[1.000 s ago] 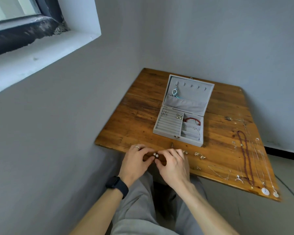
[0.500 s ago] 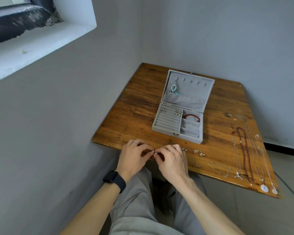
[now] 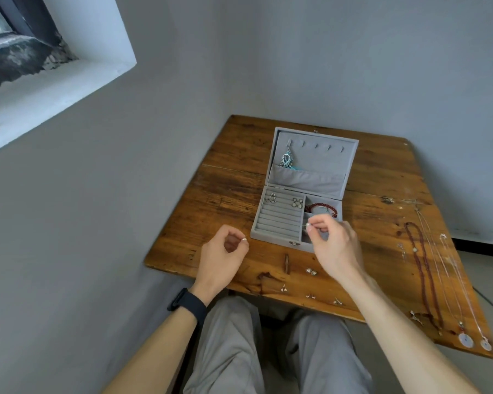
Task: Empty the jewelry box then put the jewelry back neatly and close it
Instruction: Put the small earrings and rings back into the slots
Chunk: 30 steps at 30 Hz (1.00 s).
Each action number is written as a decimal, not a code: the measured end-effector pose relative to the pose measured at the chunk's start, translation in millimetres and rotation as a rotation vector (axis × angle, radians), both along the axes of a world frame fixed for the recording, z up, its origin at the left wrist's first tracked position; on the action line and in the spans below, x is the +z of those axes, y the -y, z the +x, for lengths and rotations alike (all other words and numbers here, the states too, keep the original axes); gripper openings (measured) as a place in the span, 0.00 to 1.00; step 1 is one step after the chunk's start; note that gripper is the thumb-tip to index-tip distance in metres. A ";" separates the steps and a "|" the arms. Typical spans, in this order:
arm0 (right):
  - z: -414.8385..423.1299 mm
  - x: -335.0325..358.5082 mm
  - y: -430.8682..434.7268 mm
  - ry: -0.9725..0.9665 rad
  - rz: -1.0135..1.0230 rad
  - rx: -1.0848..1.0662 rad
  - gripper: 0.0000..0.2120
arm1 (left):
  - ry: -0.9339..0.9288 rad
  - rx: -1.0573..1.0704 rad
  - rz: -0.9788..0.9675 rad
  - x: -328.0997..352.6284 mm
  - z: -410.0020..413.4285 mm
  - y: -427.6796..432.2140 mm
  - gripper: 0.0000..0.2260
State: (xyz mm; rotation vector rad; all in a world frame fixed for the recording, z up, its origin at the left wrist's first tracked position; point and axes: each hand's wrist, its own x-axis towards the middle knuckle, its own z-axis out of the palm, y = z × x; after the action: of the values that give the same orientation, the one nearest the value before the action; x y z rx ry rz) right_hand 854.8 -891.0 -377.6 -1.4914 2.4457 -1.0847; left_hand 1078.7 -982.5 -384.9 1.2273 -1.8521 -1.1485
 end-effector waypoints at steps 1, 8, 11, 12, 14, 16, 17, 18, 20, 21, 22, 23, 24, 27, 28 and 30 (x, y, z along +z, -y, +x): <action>-8.9 1.1 7.4 -0.014 0.020 -0.010 0.08 | -0.009 0.002 0.008 1.7 -5.0 4.6 0.04; -32.5 10.0 50.5 -0.192 0.149 0.077 0.08 | -0.045 -0.041 0.022 2.6 -38.4 22.5 0.05; -31.0 12.2 61.7 -0.295 0.206 0.118 0.08 | -0.048 -0.053 0.022 -1.2 -43.6 24.1 0.05; -30.1 13.0 64.8 -0.337 0.244 0.128 0.08 | -0.044 -0.057 0.016 -2.3 -44.0 25.1 0.06; -28.0 15.4 69.7 -0.406 0.317 0.141 0.08 | -0.040 -0.058 0.007 -3.1 -43.3 27.4 0.06; -26.8 17.9 74.2 -0.448 0.375 0.158 0.08 | -0.042 -0.055 0.002 -3.7 -40.9 29.9 0.07; -26.2 18.9 76.6 -0.458 0.402 0.166 0.09 | -0.039 -0.055 -0.001 -3.7 -39.0 30.7 0.07; -25.7 19.4 78.5 -0.461 0.426 0.169 0.09 | -0.036 -0.055 -0.004 -3.8 -37.0 31.1 0.07; -24.6 19.4 81.3 -0.445 0.452 0.156 0.10 | -0.034 -0.048 -0.006 -4.3 -32.7 31.3 0.07; -24.2 18.7 82.3 -0.430 0.459 0.146 0.10 | -0.032 -0.043 -0.009 -3.7 -30.7 31.3 0.07; -23.7 17.4 82.8 -0.414 0.466 0.137 0.11 | -0.029 -0.038 -0.015 -2.8 -29.2 31.7 0.07; -22.9 16.1 83.1 -0.399 0.470 0.129 0.11 | -0.029 -0.034 -0.020 -1.4 -28.0 32.4 0.07; -22.5 14.1 82.8 -0.381 0.469 0.125 0.11 | -0.032 -0.032 -0.025 -0.1 -27.2 33.5 0.07; -21.0 11.4 75.5 -0.274 0.386 0.105 0.12 | -0.016 -0.051 -0.062 4.9 -26.7 36.8 0.07; -20.7 11.9 68.7 -0.225 0.329 0.090 0.13 | 0.000 -0.065 -0.083 6.1 -27.5 38.2 0.07; -20.9 12.7 50.1 -0.167 0.231 0.040 0.14 | 0.032 -0.100 -0.124 8.9 -31.2 42.2 0.07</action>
State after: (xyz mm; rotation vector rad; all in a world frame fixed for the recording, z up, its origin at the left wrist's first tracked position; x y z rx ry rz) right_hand 833.9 -941.2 -365.0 -1.6053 2.5309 -0.6665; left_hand 1047.5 -1024.8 -376.1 1.1001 -1.9969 -1.0552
